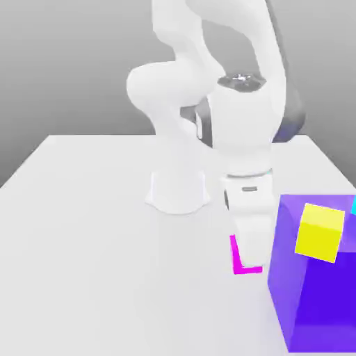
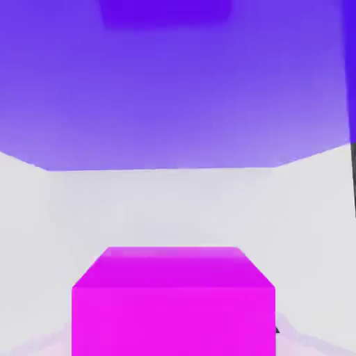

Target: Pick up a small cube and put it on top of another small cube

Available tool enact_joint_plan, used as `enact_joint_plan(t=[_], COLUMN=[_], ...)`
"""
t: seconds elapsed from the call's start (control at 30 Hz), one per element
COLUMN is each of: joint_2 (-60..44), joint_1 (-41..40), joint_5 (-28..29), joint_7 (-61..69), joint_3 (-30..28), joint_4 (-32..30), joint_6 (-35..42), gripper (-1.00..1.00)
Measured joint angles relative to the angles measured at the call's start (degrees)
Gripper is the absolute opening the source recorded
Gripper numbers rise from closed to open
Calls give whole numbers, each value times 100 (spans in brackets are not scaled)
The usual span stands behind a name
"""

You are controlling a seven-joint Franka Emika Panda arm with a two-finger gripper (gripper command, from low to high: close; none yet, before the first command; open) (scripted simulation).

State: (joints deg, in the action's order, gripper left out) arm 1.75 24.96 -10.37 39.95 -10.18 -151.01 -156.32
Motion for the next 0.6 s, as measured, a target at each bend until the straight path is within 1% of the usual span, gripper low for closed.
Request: enact_joint_plan(t=[0.3,0.4,0.47,0.5,0.6], joint_2=[-263,-202,-74,1,254], joint_1=[-196,-328,-443,-351,401], joint_5=[-375,-365,-223,-144,164], joint_7=[1301,1915,2211,2348,2851], joint_3=[-105,108,392,534,918], joint_4=[1861,2447,2568,2598,2732], joint_6=[1499,2194,2531,2683,3240], gripper=[-100,-100,-100,-100,-100])
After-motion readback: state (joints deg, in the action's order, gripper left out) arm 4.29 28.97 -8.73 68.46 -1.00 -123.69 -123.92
